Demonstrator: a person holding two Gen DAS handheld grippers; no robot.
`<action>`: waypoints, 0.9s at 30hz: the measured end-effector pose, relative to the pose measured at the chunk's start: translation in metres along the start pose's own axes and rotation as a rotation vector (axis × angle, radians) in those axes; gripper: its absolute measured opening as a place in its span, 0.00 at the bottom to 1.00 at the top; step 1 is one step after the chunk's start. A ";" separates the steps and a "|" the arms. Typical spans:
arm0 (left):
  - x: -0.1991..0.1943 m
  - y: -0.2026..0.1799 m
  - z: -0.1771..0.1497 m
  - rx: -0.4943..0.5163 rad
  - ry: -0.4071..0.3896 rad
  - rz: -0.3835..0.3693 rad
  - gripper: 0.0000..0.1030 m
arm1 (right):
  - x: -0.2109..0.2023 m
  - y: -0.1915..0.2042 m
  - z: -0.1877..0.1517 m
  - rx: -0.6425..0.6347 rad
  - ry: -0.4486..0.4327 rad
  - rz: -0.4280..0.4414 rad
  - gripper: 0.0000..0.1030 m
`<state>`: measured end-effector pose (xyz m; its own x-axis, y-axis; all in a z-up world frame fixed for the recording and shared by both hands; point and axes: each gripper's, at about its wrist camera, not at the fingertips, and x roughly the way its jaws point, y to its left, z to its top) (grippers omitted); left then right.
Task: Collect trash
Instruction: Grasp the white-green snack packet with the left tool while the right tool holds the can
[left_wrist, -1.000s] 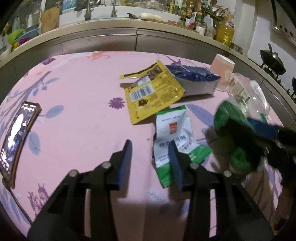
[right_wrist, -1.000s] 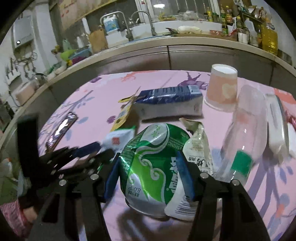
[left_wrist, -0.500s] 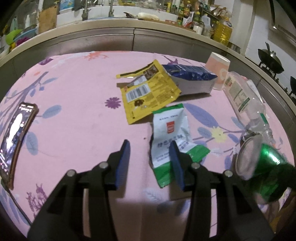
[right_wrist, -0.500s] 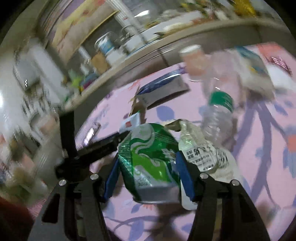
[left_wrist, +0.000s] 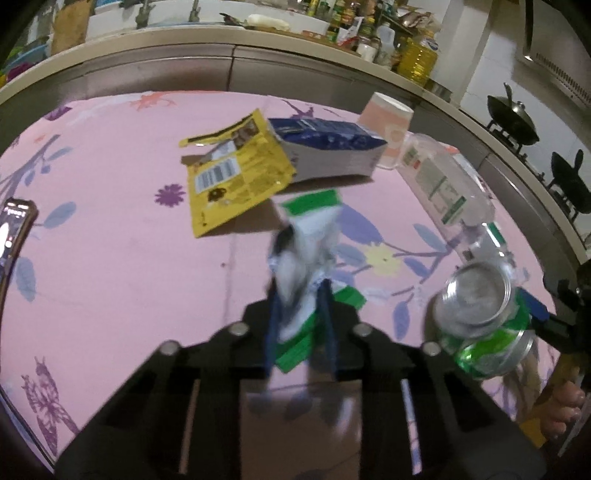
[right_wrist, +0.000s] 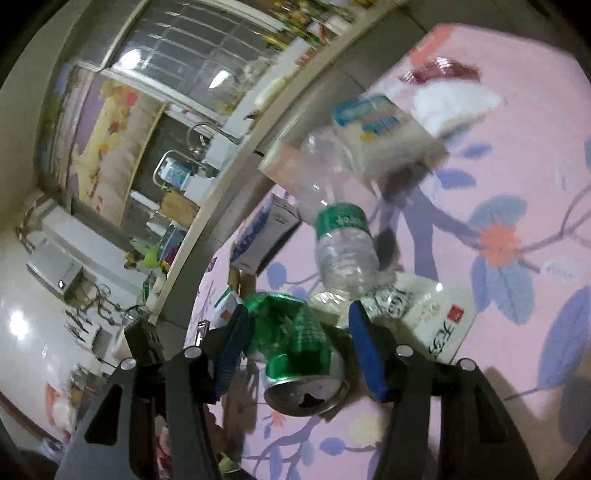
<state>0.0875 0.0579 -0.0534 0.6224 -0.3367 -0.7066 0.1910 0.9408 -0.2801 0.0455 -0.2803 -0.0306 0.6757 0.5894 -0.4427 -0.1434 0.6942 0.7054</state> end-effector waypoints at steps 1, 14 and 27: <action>0.000 -0.001 0.000 -0.001 0.006 -0.013 0.11 | -0.002 0.006 0.000 -0.033 -0.008 -0.006 0.54; -0.016 -0.006 -0.029 0.014 0.085 -0.102 0.10 | 0.054 0.039 -0.039 -0.182 0.217 -0.008 0.54; -0.017 0.026 -0.010 -0.142 0.090 -0.158 0.64 | 0.053 0.029 -0.033 -0.156 0.270 0.029 0.54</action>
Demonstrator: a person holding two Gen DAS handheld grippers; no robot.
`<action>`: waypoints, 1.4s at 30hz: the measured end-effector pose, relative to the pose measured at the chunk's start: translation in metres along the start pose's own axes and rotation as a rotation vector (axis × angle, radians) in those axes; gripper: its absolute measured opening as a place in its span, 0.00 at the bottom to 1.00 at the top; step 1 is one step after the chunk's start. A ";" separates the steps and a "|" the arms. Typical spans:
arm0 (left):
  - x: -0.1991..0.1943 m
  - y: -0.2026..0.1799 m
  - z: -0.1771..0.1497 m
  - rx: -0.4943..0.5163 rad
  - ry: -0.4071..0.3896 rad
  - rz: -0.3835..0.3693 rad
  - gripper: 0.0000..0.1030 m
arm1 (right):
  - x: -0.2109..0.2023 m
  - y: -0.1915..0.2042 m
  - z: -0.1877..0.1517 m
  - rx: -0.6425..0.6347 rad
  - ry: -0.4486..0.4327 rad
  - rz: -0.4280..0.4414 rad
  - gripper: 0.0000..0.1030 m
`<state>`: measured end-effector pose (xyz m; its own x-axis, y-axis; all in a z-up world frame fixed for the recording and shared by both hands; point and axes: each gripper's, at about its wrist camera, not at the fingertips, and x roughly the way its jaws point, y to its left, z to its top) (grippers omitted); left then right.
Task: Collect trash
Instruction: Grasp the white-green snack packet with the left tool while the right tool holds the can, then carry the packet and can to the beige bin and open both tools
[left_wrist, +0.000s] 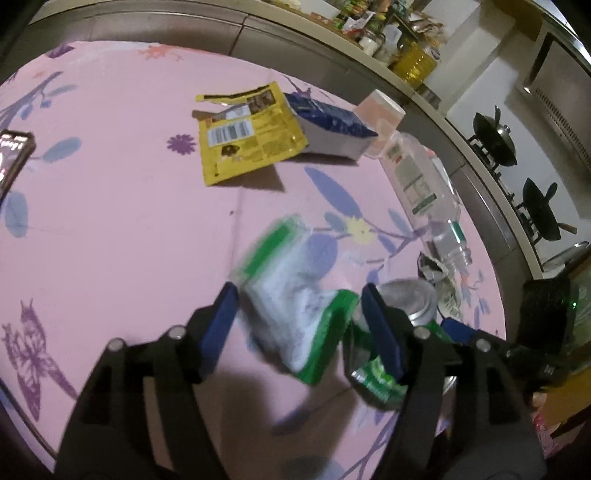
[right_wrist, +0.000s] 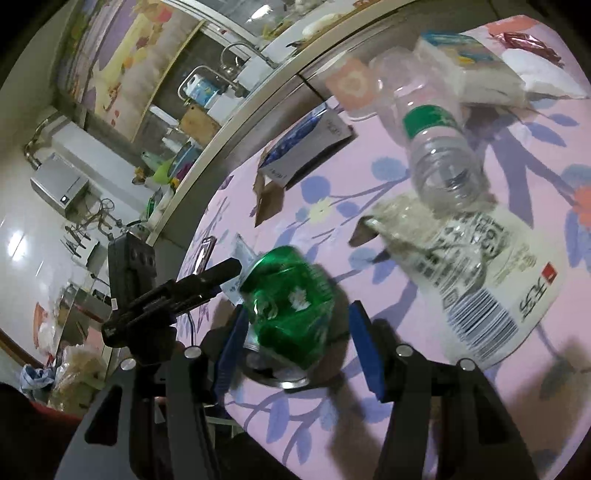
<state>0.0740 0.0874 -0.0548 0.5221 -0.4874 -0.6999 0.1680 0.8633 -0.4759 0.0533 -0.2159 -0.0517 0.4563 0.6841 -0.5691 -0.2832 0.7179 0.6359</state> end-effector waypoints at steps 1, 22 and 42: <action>0.001 -0.001 0.001 0.009 -0.003 0.003 0.64 | 0.001 -0.002 0.003 0.012 0.003 0.008 0.54; -0.007 -0.016 0.001 0.075 -0.016 -0.033 0.08 | 0.031 0.002 -0.001 0.089 0.146 0.177 0.13; 0.065 -0.219 0.008 0.438 0.106 -0.277 0.08 | -0.190 -0.121 -0.074 0.408 -0.410 0.125 0.09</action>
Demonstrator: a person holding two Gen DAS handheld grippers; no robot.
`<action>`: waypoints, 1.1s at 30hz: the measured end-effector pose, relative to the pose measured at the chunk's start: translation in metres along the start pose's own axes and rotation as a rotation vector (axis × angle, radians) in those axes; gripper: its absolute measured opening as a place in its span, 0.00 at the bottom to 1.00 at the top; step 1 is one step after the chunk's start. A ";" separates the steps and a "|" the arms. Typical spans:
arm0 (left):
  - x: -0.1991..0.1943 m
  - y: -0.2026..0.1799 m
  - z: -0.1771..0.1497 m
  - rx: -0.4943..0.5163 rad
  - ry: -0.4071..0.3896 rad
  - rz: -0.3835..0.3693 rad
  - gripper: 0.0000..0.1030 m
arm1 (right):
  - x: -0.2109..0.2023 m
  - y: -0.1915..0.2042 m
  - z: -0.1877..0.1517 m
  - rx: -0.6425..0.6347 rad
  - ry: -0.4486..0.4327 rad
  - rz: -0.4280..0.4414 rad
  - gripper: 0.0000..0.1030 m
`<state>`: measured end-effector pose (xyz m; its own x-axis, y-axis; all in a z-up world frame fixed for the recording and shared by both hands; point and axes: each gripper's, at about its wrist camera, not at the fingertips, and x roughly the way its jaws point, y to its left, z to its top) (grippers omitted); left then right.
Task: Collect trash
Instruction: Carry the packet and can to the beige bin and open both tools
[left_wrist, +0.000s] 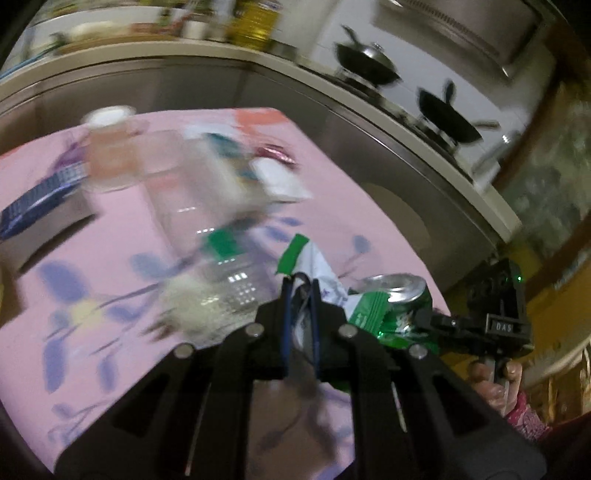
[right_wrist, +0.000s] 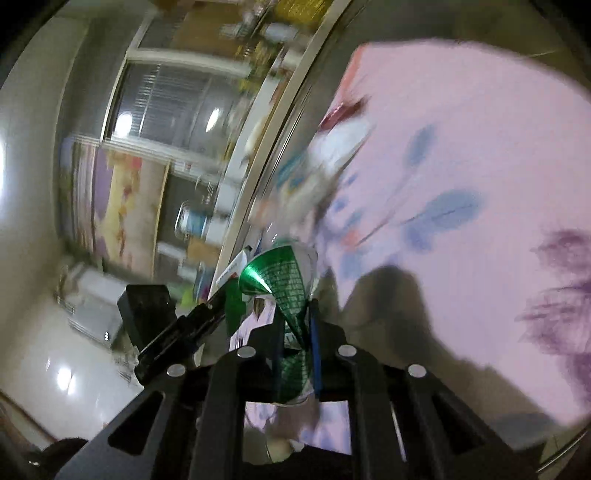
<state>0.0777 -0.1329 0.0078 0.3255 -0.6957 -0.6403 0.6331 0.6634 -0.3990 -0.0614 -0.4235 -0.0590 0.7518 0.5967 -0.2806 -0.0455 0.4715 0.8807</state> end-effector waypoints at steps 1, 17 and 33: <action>0.017 -0.013 0.005 0.023 0.022 -0.015 0.08 | -0.009 -0.007 0.002 0.016 -0.027 -0.006 0.09; 0.149 -0.091 0.048 0.141 0.170 -0.034 0.08 | -0.060 -0.082 0.060 0.168 -0.231 0.027 0.09; 0.280 -0.177 0.135 0.281 0.181 -0.081 0.08 | -0.126 -0.110 0.150 0.140 -0.538 -0.203 0.09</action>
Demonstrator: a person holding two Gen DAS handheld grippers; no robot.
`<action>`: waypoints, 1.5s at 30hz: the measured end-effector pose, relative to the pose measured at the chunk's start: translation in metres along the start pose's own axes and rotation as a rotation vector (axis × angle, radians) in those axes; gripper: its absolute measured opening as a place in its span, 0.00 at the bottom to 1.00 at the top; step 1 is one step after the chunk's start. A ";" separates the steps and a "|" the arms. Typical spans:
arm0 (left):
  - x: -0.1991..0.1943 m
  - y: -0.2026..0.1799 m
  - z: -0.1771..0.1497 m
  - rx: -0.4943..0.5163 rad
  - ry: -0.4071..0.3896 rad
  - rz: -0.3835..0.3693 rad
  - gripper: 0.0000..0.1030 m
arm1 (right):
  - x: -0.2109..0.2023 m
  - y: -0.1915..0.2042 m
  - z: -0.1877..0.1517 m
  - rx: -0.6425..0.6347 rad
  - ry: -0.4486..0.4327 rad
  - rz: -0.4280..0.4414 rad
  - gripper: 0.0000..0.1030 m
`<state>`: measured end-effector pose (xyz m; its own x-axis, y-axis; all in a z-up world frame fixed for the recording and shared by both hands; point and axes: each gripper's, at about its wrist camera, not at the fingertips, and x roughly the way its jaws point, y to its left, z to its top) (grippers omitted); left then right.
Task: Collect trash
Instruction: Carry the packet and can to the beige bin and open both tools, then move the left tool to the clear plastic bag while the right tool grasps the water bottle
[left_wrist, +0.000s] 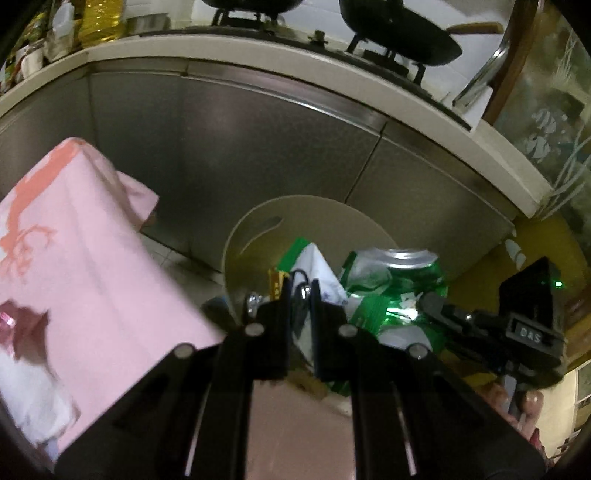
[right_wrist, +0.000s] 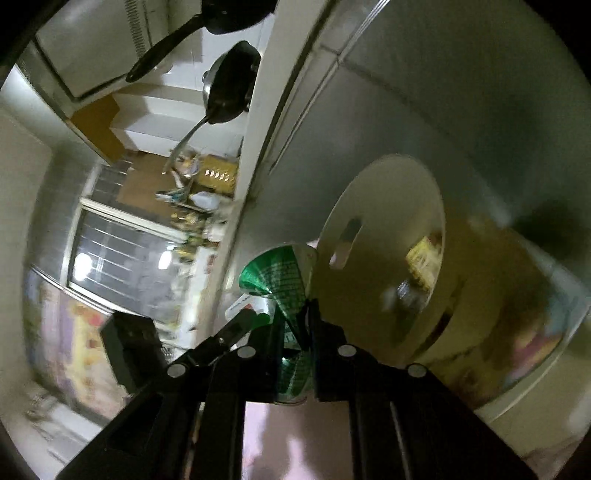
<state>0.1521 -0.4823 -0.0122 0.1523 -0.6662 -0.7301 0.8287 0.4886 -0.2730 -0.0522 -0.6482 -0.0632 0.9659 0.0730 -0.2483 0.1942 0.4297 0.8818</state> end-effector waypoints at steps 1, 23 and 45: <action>0.006 -0.001 0.002 0.002 0.005 0.014 0.08 | 0.002 0.001 0.002 -0.019 -0.011 -0.018 0.10; -0.085 -0.005 -0.102 0.047 -0.048 0.224 0.45 | -0.012 0.053 -0.092 -0.233 -0.007 -0.119 0.48; -0.260 0.120 -0.306 -0.350 -0.128 0.356 0.45 | 0.096 0.147 -0.267 -0.572 0.479 -0.121 0.31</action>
<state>0.0478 -0.0779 -0.0467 0.4749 -0.4772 -0.7395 0.4870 0.8424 -0.2308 0.0234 -0.3374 -0.0640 0.7380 0.3224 -0.5928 0.0493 0.8503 0.5239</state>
